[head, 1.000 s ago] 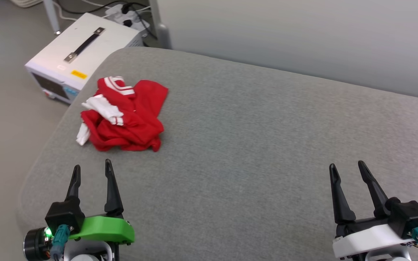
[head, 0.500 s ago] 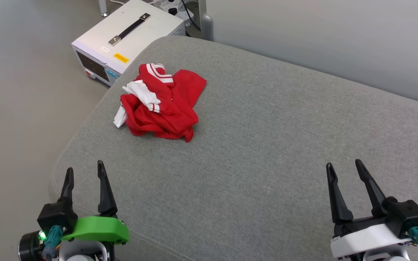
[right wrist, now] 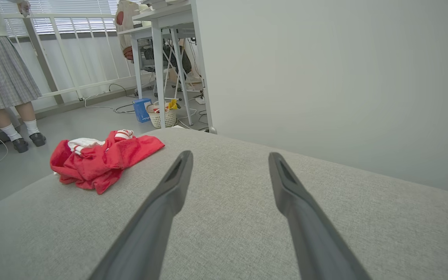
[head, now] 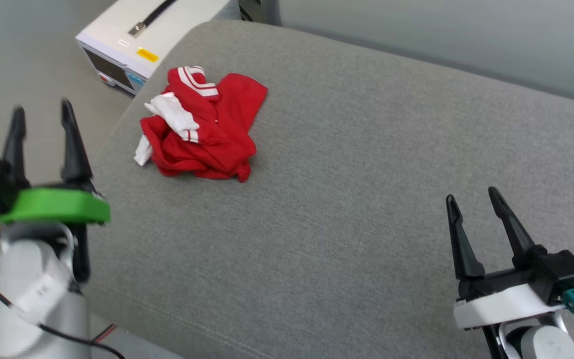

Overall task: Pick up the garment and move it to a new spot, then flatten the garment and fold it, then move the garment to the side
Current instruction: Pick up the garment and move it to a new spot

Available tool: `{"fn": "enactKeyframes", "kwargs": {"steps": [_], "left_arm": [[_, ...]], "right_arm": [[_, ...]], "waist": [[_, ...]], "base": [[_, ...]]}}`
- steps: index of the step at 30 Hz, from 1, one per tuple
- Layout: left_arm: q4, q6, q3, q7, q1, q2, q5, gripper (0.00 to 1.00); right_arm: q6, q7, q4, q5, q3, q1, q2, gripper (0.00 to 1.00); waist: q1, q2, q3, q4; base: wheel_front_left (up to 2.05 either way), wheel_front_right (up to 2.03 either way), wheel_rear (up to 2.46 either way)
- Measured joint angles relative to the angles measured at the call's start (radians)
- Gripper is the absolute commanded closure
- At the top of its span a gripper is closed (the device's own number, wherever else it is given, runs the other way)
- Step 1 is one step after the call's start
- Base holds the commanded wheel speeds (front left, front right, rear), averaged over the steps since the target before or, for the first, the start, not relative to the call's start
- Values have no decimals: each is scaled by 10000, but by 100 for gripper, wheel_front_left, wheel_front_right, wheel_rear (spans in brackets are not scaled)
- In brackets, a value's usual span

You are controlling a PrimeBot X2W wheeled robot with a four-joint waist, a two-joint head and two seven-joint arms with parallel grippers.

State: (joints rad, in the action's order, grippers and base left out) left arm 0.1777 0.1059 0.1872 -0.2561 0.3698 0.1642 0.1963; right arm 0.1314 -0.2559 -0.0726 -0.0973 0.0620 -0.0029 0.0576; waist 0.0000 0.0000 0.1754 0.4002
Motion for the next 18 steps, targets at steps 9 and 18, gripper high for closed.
{"fn": "enactKeyframes", "kwargs": {"steps": [9,18], "left_arm": [[1864,217,-1647,1127,2853,1960,1383,0],[2738,219,-4328,5252,4660,3693,4086,0]], "right_arm": [[0,-2,-222,54,8,-462,347,0],[0,-10,-382,52,-15,-877,550,0]], "waist": [[0,0,962,-638],[1,0,1747,-1318]], "base": [[0,0,0],[0,0,0]]}}
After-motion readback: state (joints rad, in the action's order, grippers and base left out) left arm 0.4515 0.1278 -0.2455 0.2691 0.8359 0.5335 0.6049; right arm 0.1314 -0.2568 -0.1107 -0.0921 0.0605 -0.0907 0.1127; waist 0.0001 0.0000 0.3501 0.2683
